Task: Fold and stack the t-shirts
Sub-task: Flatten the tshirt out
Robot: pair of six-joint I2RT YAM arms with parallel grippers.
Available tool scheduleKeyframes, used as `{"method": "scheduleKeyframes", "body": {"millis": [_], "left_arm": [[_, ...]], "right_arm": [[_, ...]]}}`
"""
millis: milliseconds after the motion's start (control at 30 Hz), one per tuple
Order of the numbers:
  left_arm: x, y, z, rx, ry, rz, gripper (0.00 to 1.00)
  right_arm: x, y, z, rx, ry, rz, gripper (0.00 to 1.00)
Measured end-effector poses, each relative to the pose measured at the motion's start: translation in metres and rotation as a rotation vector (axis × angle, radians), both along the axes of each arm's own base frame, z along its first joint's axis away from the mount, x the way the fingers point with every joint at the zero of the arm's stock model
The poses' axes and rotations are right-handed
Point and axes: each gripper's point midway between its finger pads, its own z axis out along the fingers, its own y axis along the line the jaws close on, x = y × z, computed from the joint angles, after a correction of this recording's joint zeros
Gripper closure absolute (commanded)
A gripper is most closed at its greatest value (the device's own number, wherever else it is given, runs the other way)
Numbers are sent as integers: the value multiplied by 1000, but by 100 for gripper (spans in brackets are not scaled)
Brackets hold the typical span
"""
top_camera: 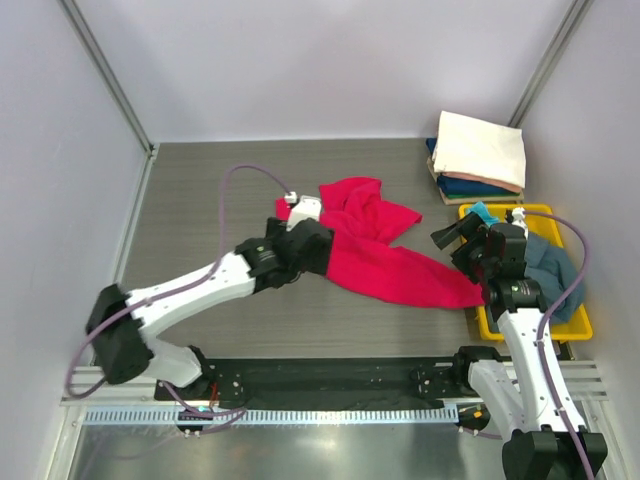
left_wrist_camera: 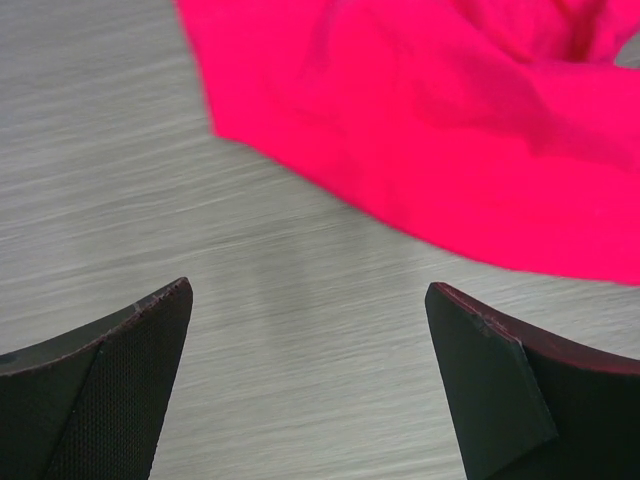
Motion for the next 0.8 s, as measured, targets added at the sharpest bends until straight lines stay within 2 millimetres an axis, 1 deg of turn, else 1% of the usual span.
{"method": "scheduleKeyframes", "body": {"millis": [33,67,100,133,167,200,267,367,400,467,533,567,600,667,700,733,767,800], "left_arm": [[8,-14,-11,5,36,-6,0],[16,-22,-21,9,66,-5,0],[26,-29,-33,6,99,5,0],[37,-30,-43,-2,129,28,1],[48,-27,-55,-14,167,58,2],[61,-18,-68,-31,204,101,3],[82,10,-87,-56,261,196,4],[111,48,-105,-98,313,324,7],[118,55,-110,-110,327,349,7],[131,60,-120,-133,354,373,7],[138,55,-131,-153,380,374,8],[138,51,-136,-161,394,370,10],[138,46,-142,-169,409,363,18],[136,39,-151,-186,434,363,27],[135,37,-154,-193,445,361,39],[135,35,-156,-202,450,363,49],[136,30,-155,-225,451,359,71],[137,28,-155,-243,451,363,81]], "right_arm": [[0,3,1,3,-5,18,2],[0,6,2,8,-10,37,2],[0,9,3,13,-13,54,2],[0,12,3,18,-15,71,2],[-1,15,4,21,-16,89,2],[-2,18,4,23,-18,108,2],[-4,23,5,21,-19,144,2],[-5,27,7,6,-17,187,2],[-4,28,9,2,-18,198,2],[-1,29,10,-8,-15,218,2],[2,31,8,-11,-5,232,2],[3,31,6,-12,1,239,2],[3,32,4,-13,11,246,3],[5,34,-3,-14,35,257,3],[5,34,-6,-14,46,260,3],[5,36,-8,-14,56,267,3],[6,38,-9,-16,61,275,3],[6,40,-10,-17,65,285,3]]}}
